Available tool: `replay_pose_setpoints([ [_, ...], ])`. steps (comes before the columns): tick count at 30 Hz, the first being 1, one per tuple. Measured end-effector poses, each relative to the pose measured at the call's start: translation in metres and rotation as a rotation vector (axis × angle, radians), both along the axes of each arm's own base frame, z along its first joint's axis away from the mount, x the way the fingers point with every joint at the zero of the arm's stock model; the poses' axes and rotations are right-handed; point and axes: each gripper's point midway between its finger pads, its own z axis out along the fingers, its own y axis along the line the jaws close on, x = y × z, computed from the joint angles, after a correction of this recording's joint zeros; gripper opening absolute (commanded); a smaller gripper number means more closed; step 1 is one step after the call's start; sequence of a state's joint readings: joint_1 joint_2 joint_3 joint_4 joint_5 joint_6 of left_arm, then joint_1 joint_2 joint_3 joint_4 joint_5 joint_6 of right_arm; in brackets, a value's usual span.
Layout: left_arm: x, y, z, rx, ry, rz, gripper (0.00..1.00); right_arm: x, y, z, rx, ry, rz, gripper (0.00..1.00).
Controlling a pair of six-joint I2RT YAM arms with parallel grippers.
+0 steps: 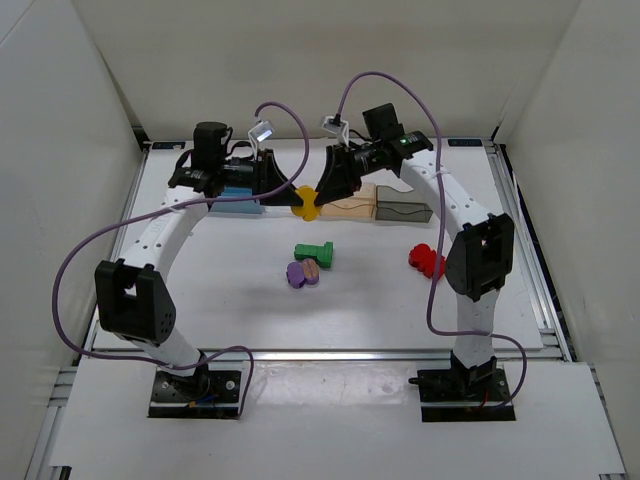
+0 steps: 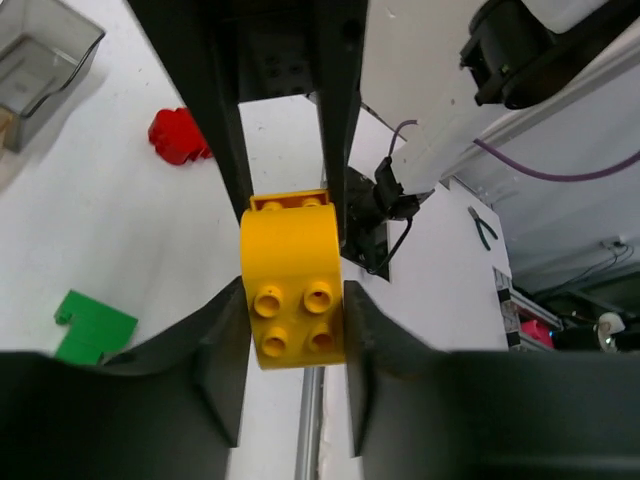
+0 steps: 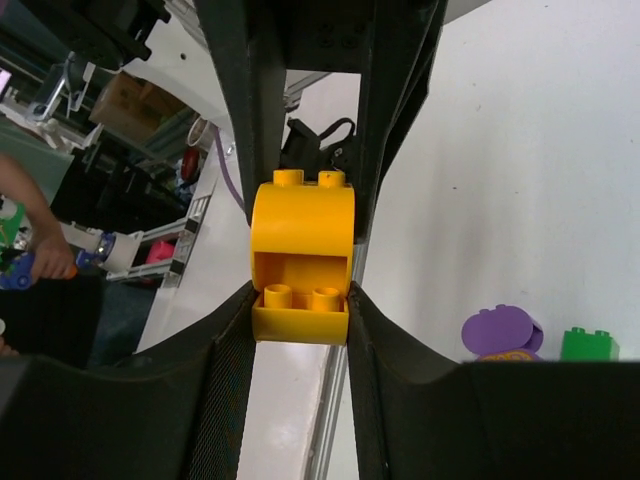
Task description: Sort the legos into containers by color
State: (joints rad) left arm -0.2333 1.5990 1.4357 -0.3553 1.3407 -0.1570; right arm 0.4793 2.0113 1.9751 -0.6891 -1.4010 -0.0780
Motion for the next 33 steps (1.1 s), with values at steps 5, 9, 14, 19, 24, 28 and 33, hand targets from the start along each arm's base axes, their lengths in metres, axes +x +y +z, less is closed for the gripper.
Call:
replay_pose_setpoints([
  [5, 0.003, 0.002, -0.006, 0.028, 0.016, 0.03, 0.16, 0.003, 0.001, -0.003, -0.009, -0.019, -0.014, 0.0],
  [9, 0.004, 0.002, -0.009, 0.042, 0.01, 0.041, 0.1, 0.003, 0.001, -0.008, -0.009, -0.044, -0.016, 0.0],
  [14, 0.007, 0.003, -0.011, 0.042, 0.025, 0.056, 0.1, -0.004, -0.005, -0.018, -0.017, -0.099, -0.019, 0.0],
  [19, 0.047, 0.036, -0.002, 0.032, -0.024, 0.214, 0.1, -0.024, -0.02, -0.03, -0.073, -0.081, -0.025, 0.0],
  [24, 0.083, 0.058, 0.009, 0.032, -0.073, 0.321, 0.1, -0.034, -0.037, -0.039, -0.115, -0.083, -0.045, 0.0],
  [28, 0.098, 0.045, 0.008, 0.085, -0.145, 0.353, 0.1, -0.027, -0.057, -0.046, -0.162, -0.092, -0.112, 0.0],
  [33, 0.124, 0.043, -0.014, 0.227, -0.185, 0.534, 0.1, -0.005, -0.077, -0.049, -0.233, -0.119, -0.225, 0.0],
])
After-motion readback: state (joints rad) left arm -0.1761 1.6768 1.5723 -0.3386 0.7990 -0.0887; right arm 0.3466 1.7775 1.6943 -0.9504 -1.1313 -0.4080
